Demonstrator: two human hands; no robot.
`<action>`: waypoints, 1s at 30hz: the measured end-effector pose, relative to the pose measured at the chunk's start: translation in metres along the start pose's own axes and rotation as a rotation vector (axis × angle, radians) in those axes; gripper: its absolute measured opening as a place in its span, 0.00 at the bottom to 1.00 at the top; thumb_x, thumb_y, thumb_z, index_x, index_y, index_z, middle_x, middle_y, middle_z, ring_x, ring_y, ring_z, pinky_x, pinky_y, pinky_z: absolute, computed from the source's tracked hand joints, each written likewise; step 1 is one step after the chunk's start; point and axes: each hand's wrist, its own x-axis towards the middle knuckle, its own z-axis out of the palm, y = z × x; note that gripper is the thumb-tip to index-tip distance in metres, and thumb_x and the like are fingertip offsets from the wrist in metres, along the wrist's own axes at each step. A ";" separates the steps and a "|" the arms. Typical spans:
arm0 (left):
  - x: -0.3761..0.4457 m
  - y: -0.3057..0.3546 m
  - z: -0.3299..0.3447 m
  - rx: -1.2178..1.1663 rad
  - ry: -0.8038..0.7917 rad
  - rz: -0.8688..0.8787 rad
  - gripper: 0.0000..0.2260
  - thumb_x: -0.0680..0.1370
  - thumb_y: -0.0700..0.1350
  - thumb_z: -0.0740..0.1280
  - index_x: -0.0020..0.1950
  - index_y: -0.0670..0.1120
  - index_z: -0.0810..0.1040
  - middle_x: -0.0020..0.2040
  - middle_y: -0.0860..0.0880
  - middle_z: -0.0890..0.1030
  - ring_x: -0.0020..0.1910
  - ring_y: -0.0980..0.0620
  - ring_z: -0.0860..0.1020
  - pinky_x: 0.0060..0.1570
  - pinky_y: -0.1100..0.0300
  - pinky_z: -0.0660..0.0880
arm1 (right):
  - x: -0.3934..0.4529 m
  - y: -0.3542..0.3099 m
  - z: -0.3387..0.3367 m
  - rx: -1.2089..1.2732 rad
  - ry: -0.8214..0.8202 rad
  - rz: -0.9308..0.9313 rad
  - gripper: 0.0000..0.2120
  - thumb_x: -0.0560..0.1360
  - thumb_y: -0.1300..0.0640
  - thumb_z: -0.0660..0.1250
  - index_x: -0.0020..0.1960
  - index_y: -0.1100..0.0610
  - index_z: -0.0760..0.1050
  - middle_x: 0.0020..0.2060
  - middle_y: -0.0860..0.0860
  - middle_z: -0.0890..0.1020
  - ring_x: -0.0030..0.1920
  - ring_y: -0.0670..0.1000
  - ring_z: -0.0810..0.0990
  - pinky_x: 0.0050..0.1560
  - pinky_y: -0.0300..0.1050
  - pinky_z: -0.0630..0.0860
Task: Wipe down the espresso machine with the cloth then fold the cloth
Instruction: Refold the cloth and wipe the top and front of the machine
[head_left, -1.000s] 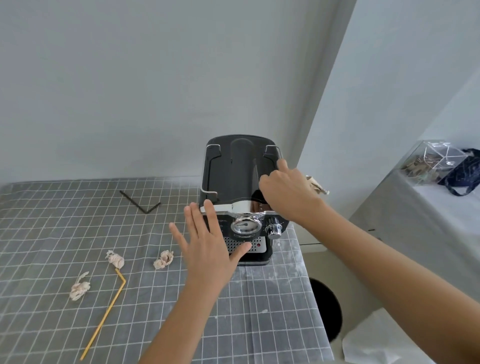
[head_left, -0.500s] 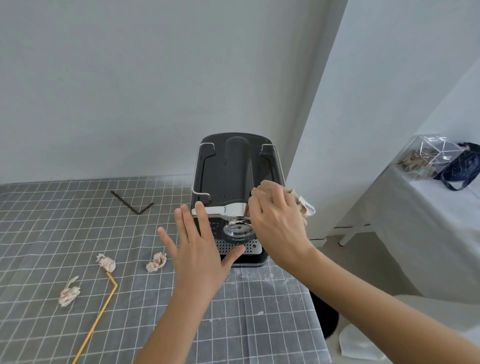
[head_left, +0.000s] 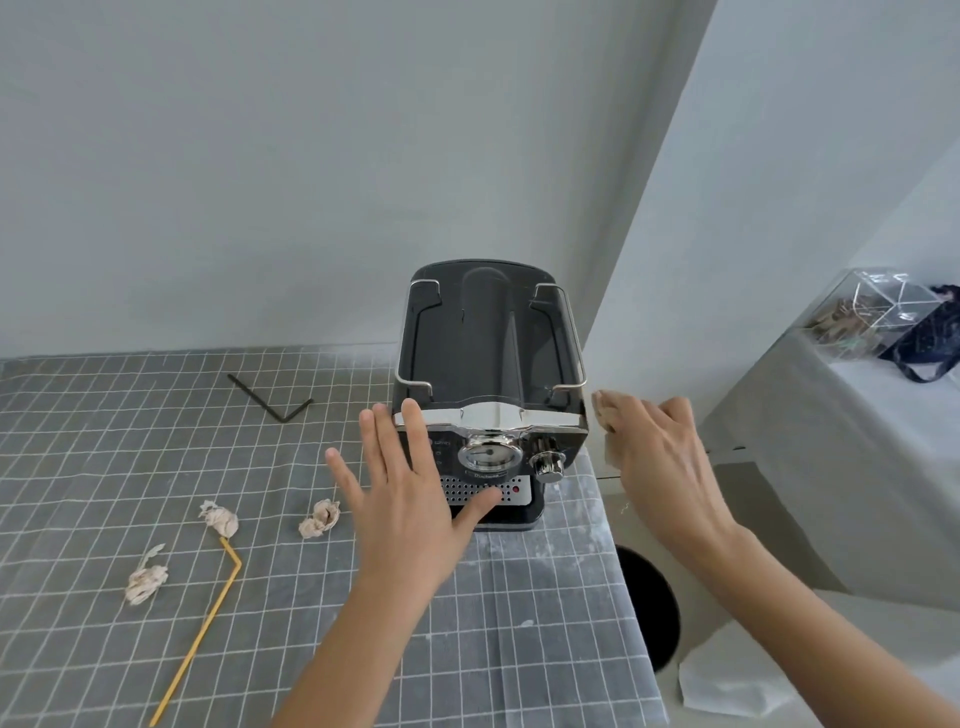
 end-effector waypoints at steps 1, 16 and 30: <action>0.000 0.000 0.000 -0.002 0.000 0.001 0.52 0.67 0.79 0.43 0.77 0.41 0.48 0.76 0.36 0.58 0.76 0.38 0.53 0.67 0.31 0.47 | 0.001 0.002 -0.002 0.056 0.028 0.046 0.21 0.74 0.75 0.60 0.63 0.60 0.74 0.48 0.52 0.82 0.43 0.52 0.64 0.38 0.49 0.70; 0.001 0.000 0.003 -0.030 -0.003 0.005 0.51 0.67 0.79 0.41 0.77 0.42 0.46 0.76 0.36 0.57 0.76 0.38 0.52 0.67 0.29 0.48 | 0.039 -0.013 -0.031 0.218 0.156 -0.097 0.12 0.79 0.68 0.62 0.58 0.60 0.79 0.44 0.49 0.84 0.42 0.54 0.72 0.41 0.49 0.73; -0.001 -0.002 0.008 -0.132 0.025 -0.024 0.45 0.71 0.76 0.44 0.72 0.49 0.25 0.78 0.40 0.42 0.77 0.41 0.41 0.68 0.33 0.41 | -0.088 0.017 0.085 0.228 0.027 -0.215 0.20 0.77 0.66 0.67 0.68 0.59 0.74 0.67 0.49 0.76 0.47 0.52 0.71 0.50 0.43 0.76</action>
